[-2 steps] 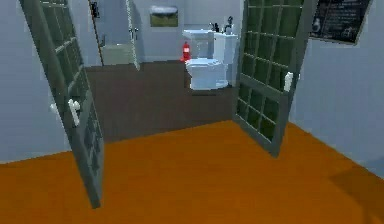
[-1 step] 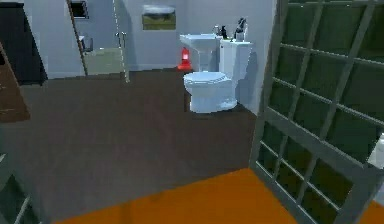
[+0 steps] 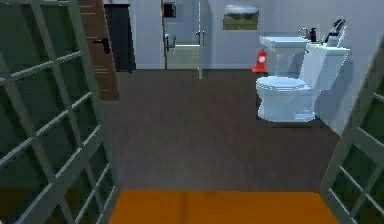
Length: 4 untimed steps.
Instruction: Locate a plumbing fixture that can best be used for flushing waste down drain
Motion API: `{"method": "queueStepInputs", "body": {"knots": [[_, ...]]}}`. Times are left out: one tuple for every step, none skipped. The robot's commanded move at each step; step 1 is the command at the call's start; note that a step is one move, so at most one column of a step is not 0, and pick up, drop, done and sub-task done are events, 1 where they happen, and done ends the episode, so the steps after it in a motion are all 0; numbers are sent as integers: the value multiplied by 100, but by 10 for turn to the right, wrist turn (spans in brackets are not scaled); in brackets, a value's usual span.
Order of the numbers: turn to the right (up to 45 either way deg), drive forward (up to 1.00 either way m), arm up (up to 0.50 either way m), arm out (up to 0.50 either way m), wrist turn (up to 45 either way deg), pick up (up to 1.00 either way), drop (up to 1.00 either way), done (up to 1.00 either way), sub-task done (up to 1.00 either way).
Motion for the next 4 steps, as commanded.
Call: {"method": "queueStepInputs", "body": {"knots": [[0,10,0,0,0,0,0,0,0],[150,0,0,0,0,0,0,0,0],[0,100,0,0,0,0,0,0,0],[30,0,0,0,0,0,0,0,0]]}}
